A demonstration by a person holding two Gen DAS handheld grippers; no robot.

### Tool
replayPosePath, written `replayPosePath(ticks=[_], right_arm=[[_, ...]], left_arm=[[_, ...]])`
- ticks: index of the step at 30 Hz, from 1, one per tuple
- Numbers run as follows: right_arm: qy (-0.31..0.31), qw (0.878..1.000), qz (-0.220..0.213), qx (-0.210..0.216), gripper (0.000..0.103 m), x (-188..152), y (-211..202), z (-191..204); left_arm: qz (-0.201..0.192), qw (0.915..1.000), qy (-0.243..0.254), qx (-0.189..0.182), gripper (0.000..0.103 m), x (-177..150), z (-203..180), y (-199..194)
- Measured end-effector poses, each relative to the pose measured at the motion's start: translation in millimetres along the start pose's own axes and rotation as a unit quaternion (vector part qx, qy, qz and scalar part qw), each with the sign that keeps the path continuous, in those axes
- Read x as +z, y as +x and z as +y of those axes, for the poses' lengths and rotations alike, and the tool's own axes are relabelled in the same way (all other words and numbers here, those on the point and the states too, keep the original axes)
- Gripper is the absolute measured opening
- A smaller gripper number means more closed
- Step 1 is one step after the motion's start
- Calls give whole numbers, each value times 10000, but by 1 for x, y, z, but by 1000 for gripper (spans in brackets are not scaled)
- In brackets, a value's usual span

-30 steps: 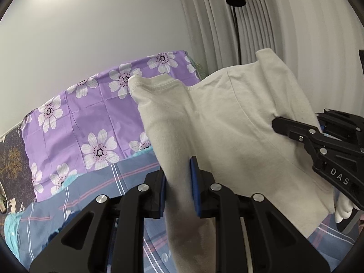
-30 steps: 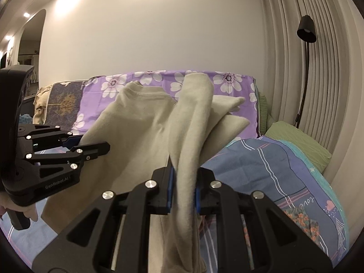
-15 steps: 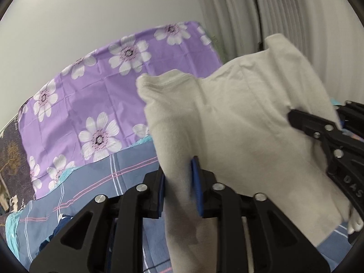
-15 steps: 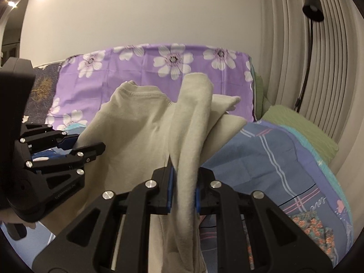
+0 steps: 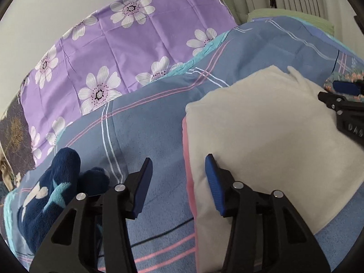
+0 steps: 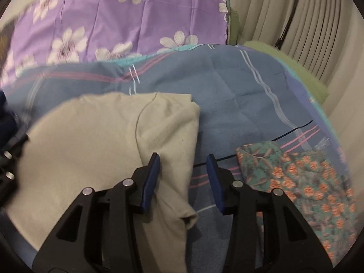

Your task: Fold small clothes

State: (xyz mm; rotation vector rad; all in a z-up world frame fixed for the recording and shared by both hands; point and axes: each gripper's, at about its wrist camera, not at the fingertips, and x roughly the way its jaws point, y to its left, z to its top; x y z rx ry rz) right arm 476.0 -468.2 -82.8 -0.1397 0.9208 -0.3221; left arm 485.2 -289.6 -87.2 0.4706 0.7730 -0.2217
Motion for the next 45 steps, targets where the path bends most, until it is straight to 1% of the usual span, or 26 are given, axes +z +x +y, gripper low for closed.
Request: replayPosePath(ticks=[2, 3, 5, 6, 7, 8, 9, 10, 11, 12, 14, 15, 16, 17, 19, 20, 23, 25, 28, 32, 35, 37, 42, 45], right_arm=[[-158, 9996, -32, -244, 43, -3, -3, 9], [-173, 9994, -11, -296, 43, -4, -3, 9], [-85, 9996, 69, -267, 43, -7, -3, 4], [-18, 9996, 165, -237, 43, -8, -5, -2], [94, 9997, 161, -156, 43, -9, -11, -7], [319, 9995, -10, -19, 44, -12, -26, -16], [454, 9988, -168, -10, 45, -14, -38, -23], [607, 9974, -377, -22, 53, -15, -53, -29], [751, 9952, -631, 62, 69, -19, -76, -37], [791, 9937, -769, 176, 76, -23, -92, -41], [726, 9916, -1020, 328, 84, -31, -123, -43], [654, 9908, -1131, 344, 89, -36, -138, -43], [576, 9896, -1266, 368, 96, -43, -156, -41], [539, 9884, -1363, 391, 100, -47, -169, -40], [507, 9857, -1540, 460, 101, -59, -196, -38], [533, 9837, -1642, 502, 101, -67, -214, -38], [655, 9809, -1687, 711, 101, -81, -248, -39], [734, 9803, -1638, 830, 101, -90, -268, -40], [854, 9776, -1683, 933, 101, -106, -297, -43], [991, 9750, -1688, 1055, 101, -121, -332, -45], [1044, 9729, -1755, 1088, 101, -132, -354, -44], [1049, 9724, -1715, 1180, 101, -141, -370, -43], [1107, 9706, -1709, 1282, 101, -169, -403, -38], [1158, 9703, -1657, 1330, 101, -182, -417, -36]], left_arm=[[-39, 9998, 140, 159, 43, -3, -11, -3], [290, 9994, 185, -11, 43, -4, -13, -6], [332, 9994, 96, -55, 43, -5, -10, -9], [369, 9992, 14, -138, 46, -7, -6, -12], [400, 9989, -52, -229, 54, -7, 0, -15], [421, 9987, -108, -264, 61, -7, 6, -19], [412, 9984, -187, -334, 70, -6, 15, -28], [370, 9977, -255, -499, 76, -6, 22, -35], [322, 9966, -315, -684, 80, -6, 28, -42], [245, 9959, -367, -791, 84, -6, 33, -54], [-29, 9952, -418, -887, 89, -7, 39, -82], [-167, 9940, -471, -974, 95, -9, 42, -98], [-260, 9925, -546, -1060, 102, -10, 44, -112], [-380, 9897, -669, -1204, 101, -14, 48, -129], [-497, 9860, -795, -1381, 101, -20, 49, -156], [-526, 9849, -827, -1429, 101, -23, 50, -165], [-597, 9833, -935, -1445, 102, -34, 53, -200], [-683, 9824, -1063, -1376, 102, -42, 59, -224], [-981, 9803, -1238, -1185, 102, -57, 68, -262], [-1131, 9809, -1322, -867, 102, -75, 74, -302], [-1190, 9791, -1355, -939, 102, -89, 75, -328], [-1217, 9784, -1361, -973, 102, -101, 73, -346], [-1364, 9797, -1276, -726, 102, -127, 65, -385], [-1321, 9808, -1273, -658, 102, -141, 59, -404]])
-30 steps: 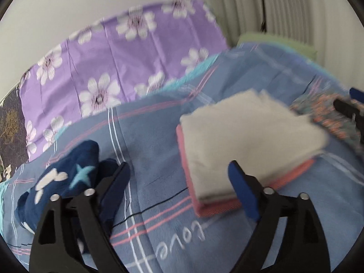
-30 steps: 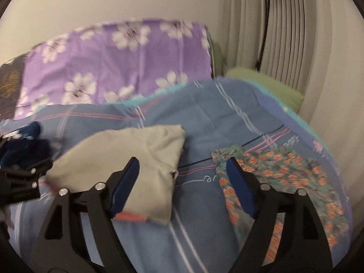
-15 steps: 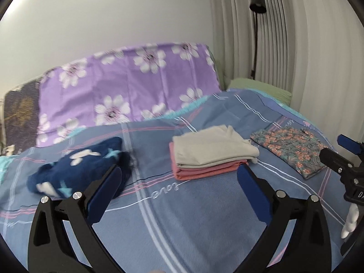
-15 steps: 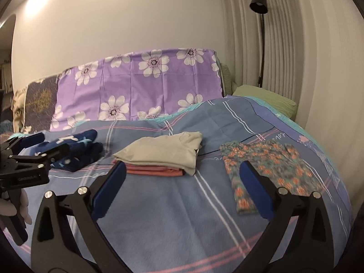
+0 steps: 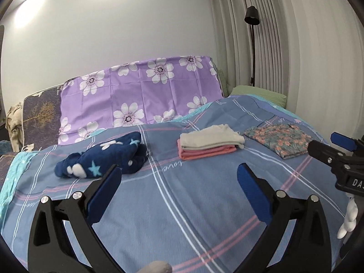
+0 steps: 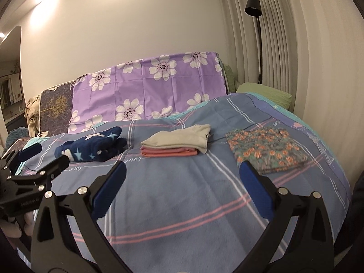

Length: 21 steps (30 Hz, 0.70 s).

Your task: Fold small clothes

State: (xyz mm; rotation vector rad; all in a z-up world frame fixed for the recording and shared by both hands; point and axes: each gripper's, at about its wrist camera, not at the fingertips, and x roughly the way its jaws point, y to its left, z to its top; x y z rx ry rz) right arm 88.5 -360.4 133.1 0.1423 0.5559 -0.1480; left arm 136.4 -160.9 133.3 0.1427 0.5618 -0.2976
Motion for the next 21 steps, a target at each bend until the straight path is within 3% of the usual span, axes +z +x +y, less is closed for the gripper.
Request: replayPosePath(ticks=[7, 13, 21], right_arm=[[-78, 9999, -25, 71, 101, -9, -37, 15], [-250, 9993, 94, -259, 101, -17, -51, 31], [-385, 9991, -45, -167, 101, -20, -72, 48]], left_arm=[[29, 9996, -49, -269, 102, -22, -6, -43], [-43, 9998, -38, 196, 102, -40, -4, -68], [-71, 9995, -278, 112, 102, -54, 14, -92]])
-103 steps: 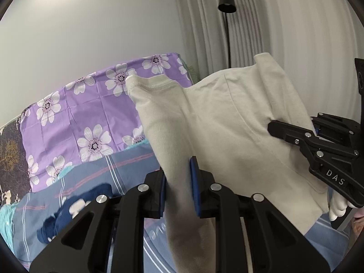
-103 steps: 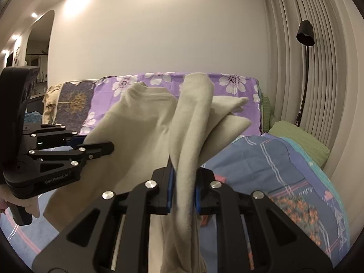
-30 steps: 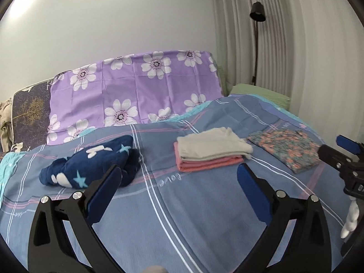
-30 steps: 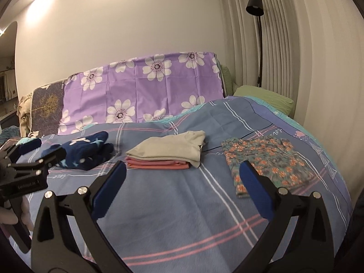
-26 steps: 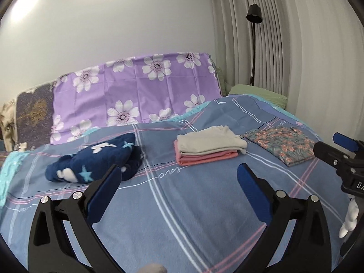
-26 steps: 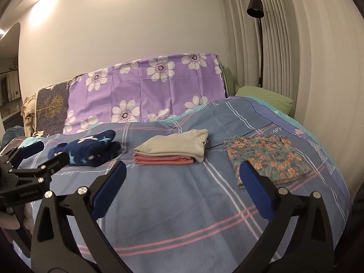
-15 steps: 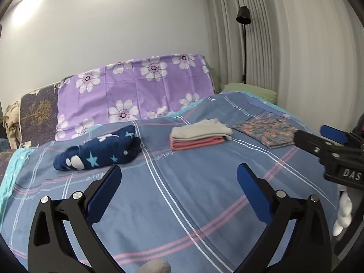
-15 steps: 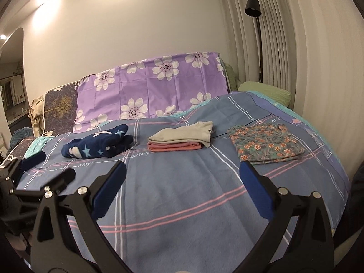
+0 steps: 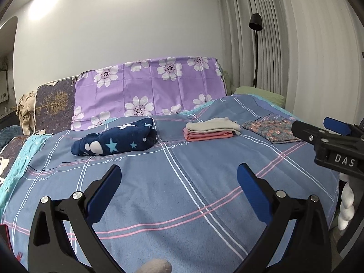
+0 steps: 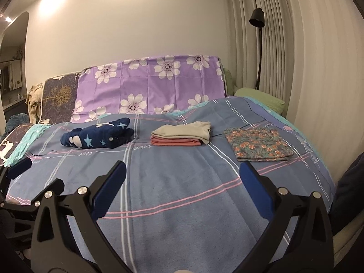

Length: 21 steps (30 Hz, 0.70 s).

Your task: Fold small clothes

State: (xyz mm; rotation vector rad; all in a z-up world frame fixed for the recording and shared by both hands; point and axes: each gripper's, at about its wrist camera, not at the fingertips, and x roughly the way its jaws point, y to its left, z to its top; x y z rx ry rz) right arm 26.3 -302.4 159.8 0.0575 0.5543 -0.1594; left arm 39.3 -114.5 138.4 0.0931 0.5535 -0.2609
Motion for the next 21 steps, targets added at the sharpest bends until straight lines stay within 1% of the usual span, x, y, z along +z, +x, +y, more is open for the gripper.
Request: replayPosePath(ticks=[2, 7, 12, 15, 21], right_arm=[[-16, 10000, -38, 31, 101, -2, -8, 3], [-96, 9999, -29, -76, 101, -7, -17, 12], [-147, 9997, -85, -176, 101, -10, -27, 18], [-140, 9998, -95, -128, 101, -13, -31, 21], [-173, 9998, -64, -84, 101, -14, -30, 24]], left_arm=[[-42, 10000, -37, -52, 102, -2, 4, -7], [-60, 9996, -189, -197, 102, -5, 13, -19], [-161, 9992, -311, -170, 102, -1, 26, -28], [-204, 9988, -394, -187, 102, 4, 31, -29], [-197, 9991, -327, -175, 102, 5, 26, -25]])
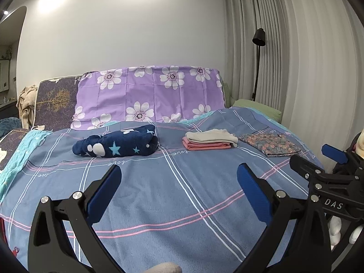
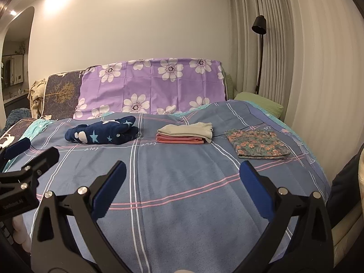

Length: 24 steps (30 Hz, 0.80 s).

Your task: Fold small clothes

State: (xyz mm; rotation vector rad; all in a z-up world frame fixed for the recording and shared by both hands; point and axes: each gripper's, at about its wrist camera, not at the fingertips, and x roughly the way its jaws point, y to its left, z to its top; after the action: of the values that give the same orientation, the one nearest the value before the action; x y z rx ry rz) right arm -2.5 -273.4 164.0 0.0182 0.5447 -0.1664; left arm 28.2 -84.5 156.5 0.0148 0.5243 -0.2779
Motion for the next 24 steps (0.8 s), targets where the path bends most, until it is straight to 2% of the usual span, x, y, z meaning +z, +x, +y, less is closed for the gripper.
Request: replayPosePath(ticks=[11, 24], right_arm=[[50, 9999, 90, -46, 101, -6, 10, -2], [42, 9997, 170, -156, 101, -13, 21, -7]], left_arm=[[287, 9995, 2, 135, 102, -12, -3, 17], [426, 9991, 51, -63, 102, -18, -11, 30]])
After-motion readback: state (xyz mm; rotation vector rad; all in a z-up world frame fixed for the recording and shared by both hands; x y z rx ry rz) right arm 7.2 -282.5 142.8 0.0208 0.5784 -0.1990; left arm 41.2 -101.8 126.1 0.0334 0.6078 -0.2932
